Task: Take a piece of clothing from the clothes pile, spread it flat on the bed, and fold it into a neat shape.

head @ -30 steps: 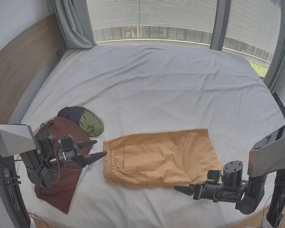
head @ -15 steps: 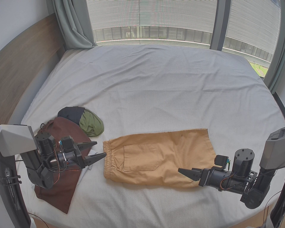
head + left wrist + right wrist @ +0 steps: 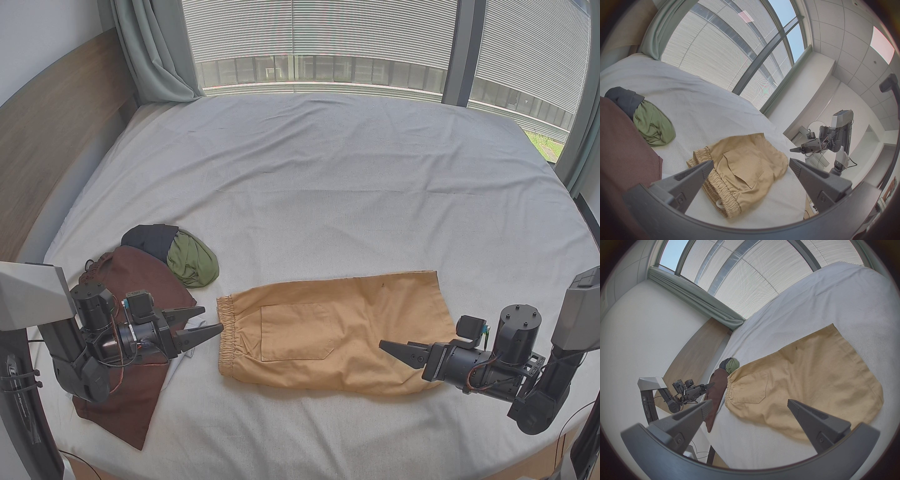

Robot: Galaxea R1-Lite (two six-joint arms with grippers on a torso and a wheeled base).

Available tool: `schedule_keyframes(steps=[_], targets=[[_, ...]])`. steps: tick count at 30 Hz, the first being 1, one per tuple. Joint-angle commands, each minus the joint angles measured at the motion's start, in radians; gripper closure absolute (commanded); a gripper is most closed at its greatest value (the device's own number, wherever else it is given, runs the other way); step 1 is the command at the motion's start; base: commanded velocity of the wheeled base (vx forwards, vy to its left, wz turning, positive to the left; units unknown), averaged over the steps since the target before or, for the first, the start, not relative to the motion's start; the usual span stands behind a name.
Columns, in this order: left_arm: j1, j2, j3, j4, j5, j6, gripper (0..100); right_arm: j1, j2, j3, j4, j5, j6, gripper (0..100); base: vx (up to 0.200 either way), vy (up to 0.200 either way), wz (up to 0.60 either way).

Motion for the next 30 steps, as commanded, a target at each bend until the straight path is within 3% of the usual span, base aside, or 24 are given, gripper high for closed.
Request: schedule_keyframes(steps=[1, 10, 30], targets=[[0.0, -0.008, 0.002, -0.001, 0.002, -0.021, 0, -0.003, 0.0, -0.001, -0.001, 0.001, 0.0, 0, 0.0, 0.0, 0.0], [0.001, 0.003, 0.005, 0.001, 0.05, -0.1, 0, -0.001, 0.004, -0.001, -0.001, 0.001, 0.0, 0, 0.0, 0.0, 0.0], [-0.002, 0.164, -0.035, 0.001, 0.08, -0.12, 0, 0.009, 0.016, 0.003, -0.001, 0.001, -0.002, 0, 0.0, 0.0, 0.0]])
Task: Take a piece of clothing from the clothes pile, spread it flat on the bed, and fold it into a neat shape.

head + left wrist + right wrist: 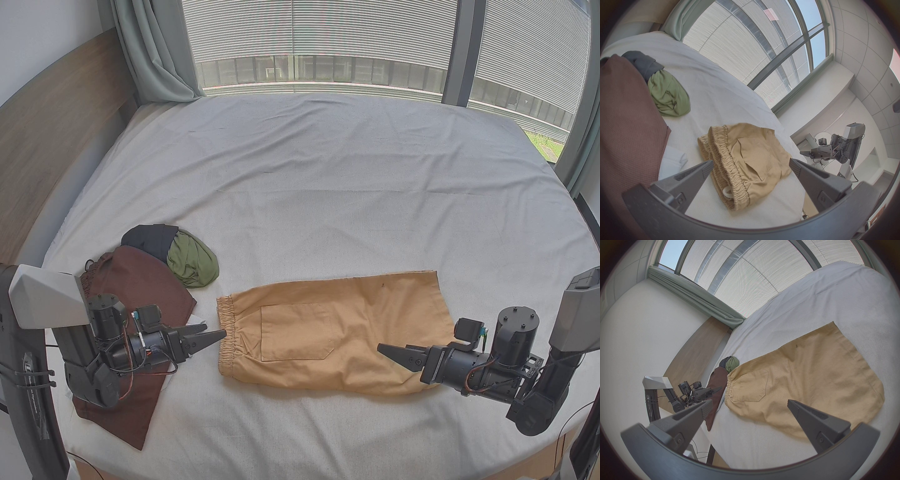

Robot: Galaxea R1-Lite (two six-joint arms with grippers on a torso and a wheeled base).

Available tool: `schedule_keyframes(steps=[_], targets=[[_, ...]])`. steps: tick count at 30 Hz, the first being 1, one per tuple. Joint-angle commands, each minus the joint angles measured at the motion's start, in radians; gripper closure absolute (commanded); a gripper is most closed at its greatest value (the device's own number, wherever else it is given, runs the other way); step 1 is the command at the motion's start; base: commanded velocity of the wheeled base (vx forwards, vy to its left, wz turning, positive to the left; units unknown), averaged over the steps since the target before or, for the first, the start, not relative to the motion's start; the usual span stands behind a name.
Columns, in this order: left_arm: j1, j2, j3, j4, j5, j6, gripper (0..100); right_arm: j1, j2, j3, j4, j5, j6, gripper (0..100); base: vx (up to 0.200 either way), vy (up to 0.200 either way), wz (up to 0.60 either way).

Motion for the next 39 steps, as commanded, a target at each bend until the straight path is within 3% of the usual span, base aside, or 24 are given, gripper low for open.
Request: schedule_keyframes(steps=[1, 26, 32, 34, 35, 39], targets=[[0.001, 0.057, -0.021, -0.001, 0.0, 0.0, 0, 0.002, 0.01, 0.001, -0.001, 0.0, 0.0, 0, 0.0, 0.0, 0.0], [-0.051, 0.208, -0.09, 0.001, 0.043, -0.043, 0, 0.005, 0.047, 0.006, -0.001, 0.0, 0.0, 0, 0.0, 0.0, 0.0], [-0.073, 0.208, -0.111, -0.001, 0.092, -0.146, 0, 0.008, 0.052, 0.006, -0.001, 0.0, 0.0, 0, 0.0, 0.0, 0.0], [-0.086, 0.205, -0.124, -0.001, 0.137, -0.187, 0, 0.009, 0.056, 0.006, -0.002, -0.001, 0.0, 0, 0.0, 0.0, 0.0], [-0.108, 0.202, -0.142, -0.001, 0.202, -0.264, 0, 0.009, 0.058, 0.006, -0.002, -0.001, 0.0, 0, 0.0, 0.0, 0.0], [-0.131, 0.197, -0.148, -0.002, 0.238, -0.331, 0, 0.011, 0.059, 0.006, -0.002, -0.001, 0.0, 0, 0.0, 0.0, 0.0]])
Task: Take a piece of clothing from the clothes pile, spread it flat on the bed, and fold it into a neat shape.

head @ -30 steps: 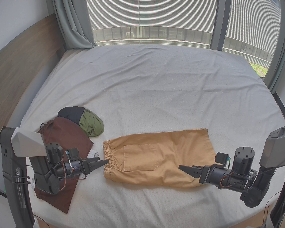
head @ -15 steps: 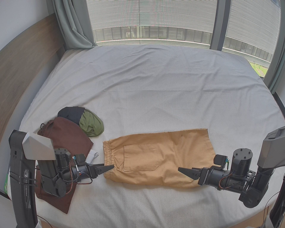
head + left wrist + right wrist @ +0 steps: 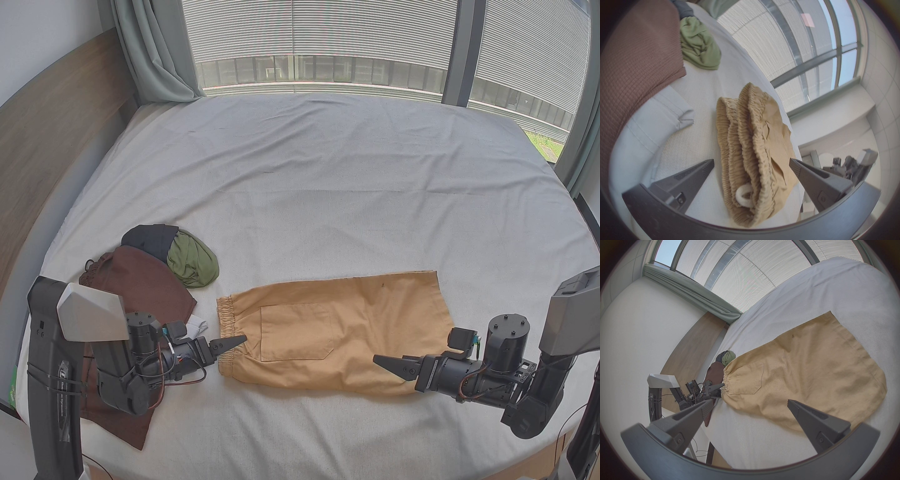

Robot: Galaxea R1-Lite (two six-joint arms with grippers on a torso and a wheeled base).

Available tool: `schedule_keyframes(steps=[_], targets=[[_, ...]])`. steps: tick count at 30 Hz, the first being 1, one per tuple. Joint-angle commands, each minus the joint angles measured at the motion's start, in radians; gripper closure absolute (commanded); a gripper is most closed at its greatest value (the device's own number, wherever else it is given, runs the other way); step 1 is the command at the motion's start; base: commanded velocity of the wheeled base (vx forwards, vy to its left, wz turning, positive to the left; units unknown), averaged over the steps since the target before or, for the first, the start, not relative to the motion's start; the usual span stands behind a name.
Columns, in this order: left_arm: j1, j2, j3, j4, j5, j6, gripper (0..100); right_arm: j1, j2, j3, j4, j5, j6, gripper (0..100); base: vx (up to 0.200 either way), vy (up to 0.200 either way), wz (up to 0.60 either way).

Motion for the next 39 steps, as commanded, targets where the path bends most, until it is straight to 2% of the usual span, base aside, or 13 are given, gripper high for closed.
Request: schedule_keyframes(steps=[1, 10, 35, 36, 39], targets=[[-0.041, -0.01, -0.026, 0.001, 0.049, -0.085, 0, 0.001, 0.01, 0.0, -0.001, 0.001, 0.0, 0, 0.0, 0.0, 0.0], [-0.056, -0.008, -0.036, 0.001, 0.052, -0.143, 0, 0.001, 0.01, -0.001, -0.001, 0.001, 0.0, 0, 0.0, 0.0, 0.0], [-0.067, 0.006, -0.046, -0.001, 0.063, -0.146, 0, -0.006, 0.018, -0.004, -0.001, 0.001, 0.0, 0, 0.0, 0.0, 0.0], [-0.064, 0.006, -0.05, -0.001, 0.063, -0.146, 100, -0.007, 0.02, -0.006, -0.001, 0.001, -0.002, 0, 0.0, 0.0, 0.0], [-0.061, 0.001, -0.05, 0.001, 0.061, -0.146, 100, -0.009, 0.021, -0.006, -0.001, 0.001, -0.002, 0, 0.0, 0.0, 0.0]])
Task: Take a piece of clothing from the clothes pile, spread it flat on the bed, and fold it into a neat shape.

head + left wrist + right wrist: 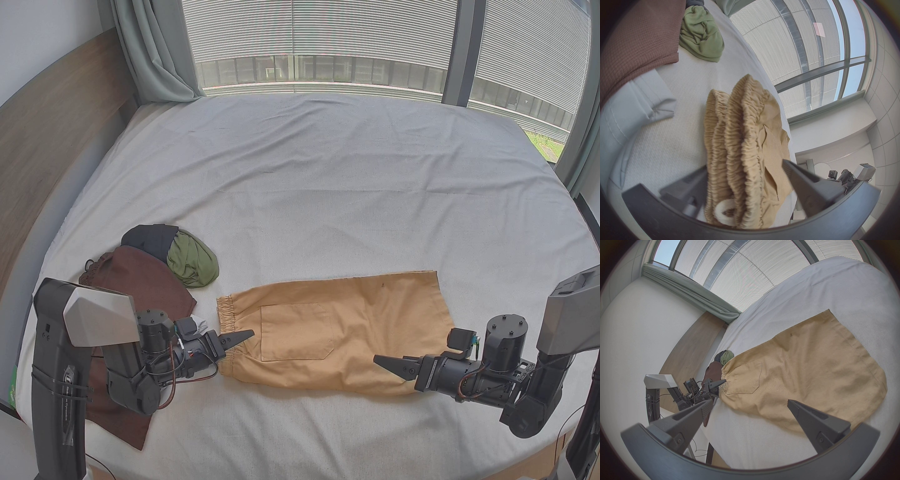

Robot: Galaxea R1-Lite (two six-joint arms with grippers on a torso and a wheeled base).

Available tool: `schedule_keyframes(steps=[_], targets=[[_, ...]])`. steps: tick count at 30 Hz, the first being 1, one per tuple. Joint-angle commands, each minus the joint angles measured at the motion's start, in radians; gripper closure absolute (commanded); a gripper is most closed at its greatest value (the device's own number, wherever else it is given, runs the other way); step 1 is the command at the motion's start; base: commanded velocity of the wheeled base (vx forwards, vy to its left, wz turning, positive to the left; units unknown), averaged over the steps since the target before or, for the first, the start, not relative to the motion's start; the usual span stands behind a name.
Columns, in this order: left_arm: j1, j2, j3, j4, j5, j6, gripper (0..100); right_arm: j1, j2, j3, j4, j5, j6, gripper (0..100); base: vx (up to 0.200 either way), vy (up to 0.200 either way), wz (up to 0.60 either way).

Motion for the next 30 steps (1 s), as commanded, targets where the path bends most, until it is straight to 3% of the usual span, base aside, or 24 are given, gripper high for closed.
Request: schedule_keyframes(steps=[1, 16, 30], targets=[[0.004, -0.003, -0.001, -0.003, -0.004, 0.0, 100, -0.001, 0.005, -0.001, 0.0, 0.001, -0.001, 0, 0.0, 0.0, 0.0], [0.022, -0.032, 0.008, -0.003, -0.015, 0.016, 100, -0.028, 0.059, -0.015, -0.002, 0.001, -0.003, 0, 0.0, 0.0, 0.0], [0.079, -0.068, 0.031, -0.005, -0.098, 0.02, 100, -0.068, 0.126, -0.021, 0.0, -0.001, -0.012, 0, 0.0, 0.0, 0.0]])
